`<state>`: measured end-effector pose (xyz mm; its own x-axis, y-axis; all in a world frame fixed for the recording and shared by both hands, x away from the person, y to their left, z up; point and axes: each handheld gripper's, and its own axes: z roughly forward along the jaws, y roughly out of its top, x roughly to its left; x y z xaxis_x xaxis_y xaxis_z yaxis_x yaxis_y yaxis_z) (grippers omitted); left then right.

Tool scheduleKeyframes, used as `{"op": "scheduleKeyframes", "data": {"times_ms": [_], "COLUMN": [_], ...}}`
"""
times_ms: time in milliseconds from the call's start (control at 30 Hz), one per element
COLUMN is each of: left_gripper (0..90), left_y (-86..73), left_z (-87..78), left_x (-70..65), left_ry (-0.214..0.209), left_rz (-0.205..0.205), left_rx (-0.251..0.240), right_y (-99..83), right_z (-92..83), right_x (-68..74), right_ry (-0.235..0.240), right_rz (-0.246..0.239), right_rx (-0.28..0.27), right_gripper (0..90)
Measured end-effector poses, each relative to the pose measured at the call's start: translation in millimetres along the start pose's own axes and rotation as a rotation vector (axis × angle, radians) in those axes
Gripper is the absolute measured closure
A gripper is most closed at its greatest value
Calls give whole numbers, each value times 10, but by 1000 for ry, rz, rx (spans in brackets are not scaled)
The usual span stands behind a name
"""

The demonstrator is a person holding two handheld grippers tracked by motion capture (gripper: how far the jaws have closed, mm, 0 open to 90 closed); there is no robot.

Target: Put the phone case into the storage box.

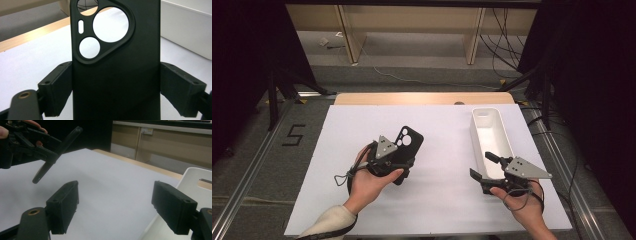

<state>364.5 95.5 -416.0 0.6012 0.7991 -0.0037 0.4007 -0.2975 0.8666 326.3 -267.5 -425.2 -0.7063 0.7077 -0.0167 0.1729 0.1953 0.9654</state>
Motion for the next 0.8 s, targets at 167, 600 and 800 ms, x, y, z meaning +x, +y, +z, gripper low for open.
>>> {"op": "scheduleKeyframes", "data": {"times_ms": [167, 600, 800], "left_gripper": [155, 155, 155], "left_y": [-1, 2, 7], "left_z": [12, 40, 48], "left_x": [-22, -75, -102], "left_ry": [-5, -17, -22], "left_rz": [5, 15, 21], "left_rx": [2, 1, 3], "right_y": [8, 30, 43], "right_z": [15, 50, 75], "right_x": [1, 1, 0], "right_ry": [1, 2, 4], "right_rz": [0, 7, 11], "right_rx": [-1, -7, -11], "right_gripper": [230, 231, 231]}}
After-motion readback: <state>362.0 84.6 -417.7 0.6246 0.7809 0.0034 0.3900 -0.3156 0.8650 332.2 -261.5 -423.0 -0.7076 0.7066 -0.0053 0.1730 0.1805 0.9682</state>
